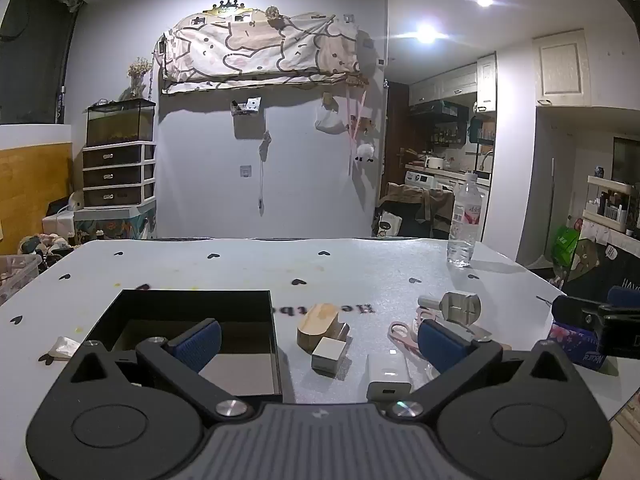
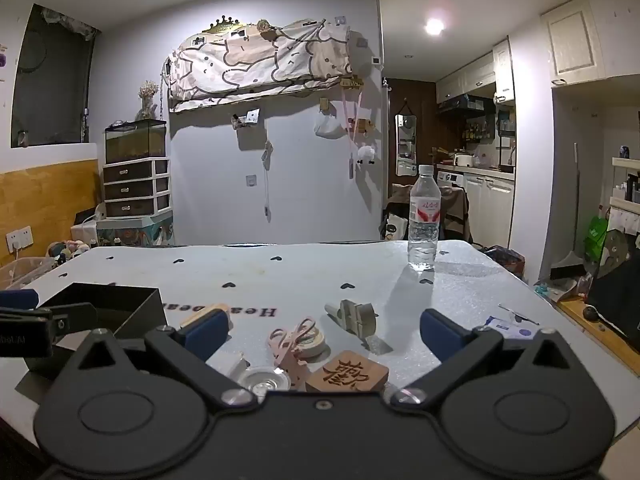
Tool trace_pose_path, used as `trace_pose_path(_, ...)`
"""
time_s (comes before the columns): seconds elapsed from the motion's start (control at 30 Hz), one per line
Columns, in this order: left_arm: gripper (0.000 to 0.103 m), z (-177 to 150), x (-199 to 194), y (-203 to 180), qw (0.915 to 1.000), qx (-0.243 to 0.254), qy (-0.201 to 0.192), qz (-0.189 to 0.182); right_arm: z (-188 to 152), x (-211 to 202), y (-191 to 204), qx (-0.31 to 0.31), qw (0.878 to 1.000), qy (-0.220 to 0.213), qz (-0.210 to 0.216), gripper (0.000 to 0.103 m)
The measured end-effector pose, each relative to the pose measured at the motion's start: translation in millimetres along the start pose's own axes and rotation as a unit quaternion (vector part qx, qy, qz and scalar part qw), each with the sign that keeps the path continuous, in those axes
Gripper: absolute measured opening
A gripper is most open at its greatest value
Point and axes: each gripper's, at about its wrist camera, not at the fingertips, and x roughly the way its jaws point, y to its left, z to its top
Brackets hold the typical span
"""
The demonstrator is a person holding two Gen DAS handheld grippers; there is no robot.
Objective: Organize rigid objects
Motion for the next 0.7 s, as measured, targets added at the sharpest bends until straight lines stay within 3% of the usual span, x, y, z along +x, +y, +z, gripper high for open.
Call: trace_pose_path(0.7, 0.103, 0.1, 0.0, 0.0, 1.0000, -0.003, 0.007, -0.001, 0.1, 1.1, -0.6, 0.001, 1.000, 0.008, 0.000, 0.103)
